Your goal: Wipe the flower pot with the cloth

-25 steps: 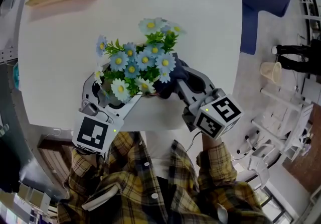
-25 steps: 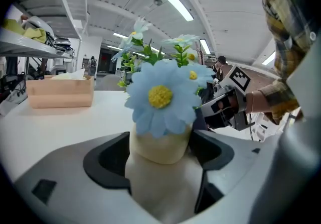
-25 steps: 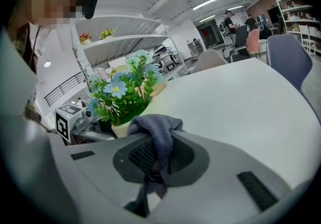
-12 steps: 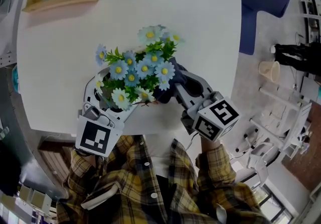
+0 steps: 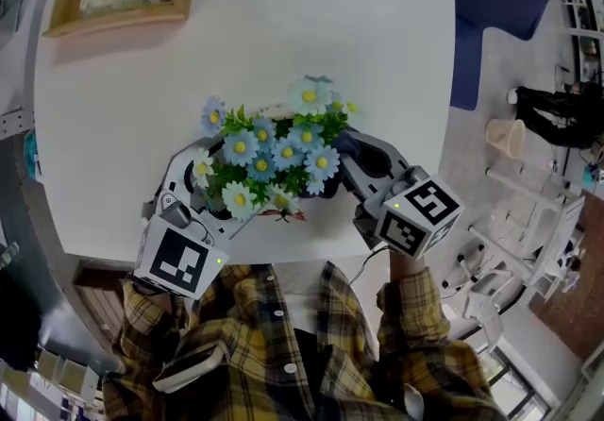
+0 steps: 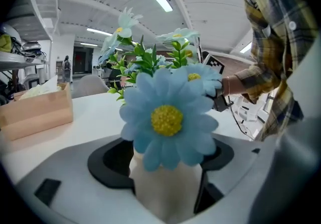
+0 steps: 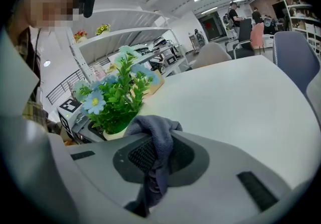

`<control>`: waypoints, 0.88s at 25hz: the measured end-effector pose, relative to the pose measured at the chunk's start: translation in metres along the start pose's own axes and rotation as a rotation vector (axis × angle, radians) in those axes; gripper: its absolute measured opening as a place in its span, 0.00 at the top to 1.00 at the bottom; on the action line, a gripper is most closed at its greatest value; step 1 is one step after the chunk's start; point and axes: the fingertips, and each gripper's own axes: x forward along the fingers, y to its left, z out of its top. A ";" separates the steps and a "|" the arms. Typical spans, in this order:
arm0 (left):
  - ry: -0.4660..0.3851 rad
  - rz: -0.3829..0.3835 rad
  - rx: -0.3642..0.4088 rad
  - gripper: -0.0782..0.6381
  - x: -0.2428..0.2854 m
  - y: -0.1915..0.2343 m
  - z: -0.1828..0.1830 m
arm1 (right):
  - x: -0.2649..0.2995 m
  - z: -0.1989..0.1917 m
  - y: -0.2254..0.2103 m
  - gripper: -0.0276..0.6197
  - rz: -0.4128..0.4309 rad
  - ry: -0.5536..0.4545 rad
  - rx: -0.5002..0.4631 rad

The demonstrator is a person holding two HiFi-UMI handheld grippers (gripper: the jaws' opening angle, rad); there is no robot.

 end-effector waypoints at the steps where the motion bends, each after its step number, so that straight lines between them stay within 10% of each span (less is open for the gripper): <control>1: 0.003 -0.019 0.005 0.37 0.000 0.000 0.000 | 0.003 0.003 -0.001 0.92 0.008 0.011 -0.004; 22: 0.116 -0.382 0.236 0.37 0.002 0.002 -0.023 | 0.058 0.011 0.006 0.92 0.406 0.257 -0.177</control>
